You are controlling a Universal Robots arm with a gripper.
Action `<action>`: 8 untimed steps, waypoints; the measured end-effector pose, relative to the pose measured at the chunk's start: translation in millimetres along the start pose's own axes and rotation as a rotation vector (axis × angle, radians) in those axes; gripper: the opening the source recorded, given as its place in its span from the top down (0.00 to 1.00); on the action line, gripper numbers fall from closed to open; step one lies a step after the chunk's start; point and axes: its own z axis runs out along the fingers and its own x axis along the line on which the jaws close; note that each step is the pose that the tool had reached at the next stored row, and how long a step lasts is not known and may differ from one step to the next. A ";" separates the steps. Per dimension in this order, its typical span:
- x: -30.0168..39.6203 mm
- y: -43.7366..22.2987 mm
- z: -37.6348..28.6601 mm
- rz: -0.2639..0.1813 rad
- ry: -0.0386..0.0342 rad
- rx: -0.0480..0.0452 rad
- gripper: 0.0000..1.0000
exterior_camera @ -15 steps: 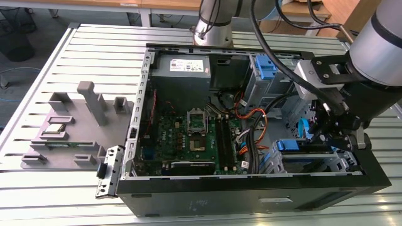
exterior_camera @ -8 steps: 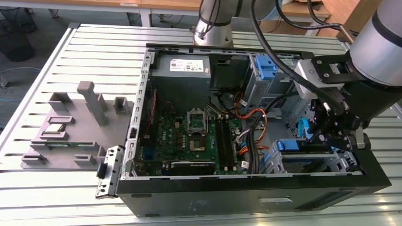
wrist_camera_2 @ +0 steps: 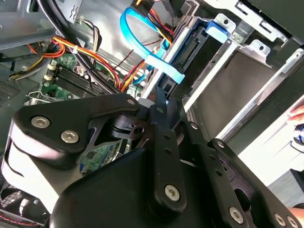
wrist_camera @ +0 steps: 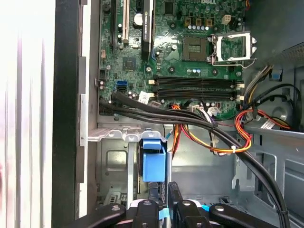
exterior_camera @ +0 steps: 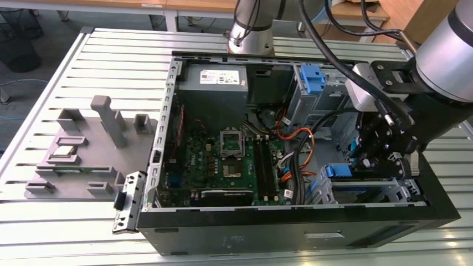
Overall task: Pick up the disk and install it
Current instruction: 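Insert the first disk wire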
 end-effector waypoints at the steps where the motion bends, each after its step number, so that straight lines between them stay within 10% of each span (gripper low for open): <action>1: 0.0 0.0 0.0 0.000 0.0000 -0.0003 0.76; 8: 0.1 -1.9 0.0 0.000 0.0001 -0.0010 0.76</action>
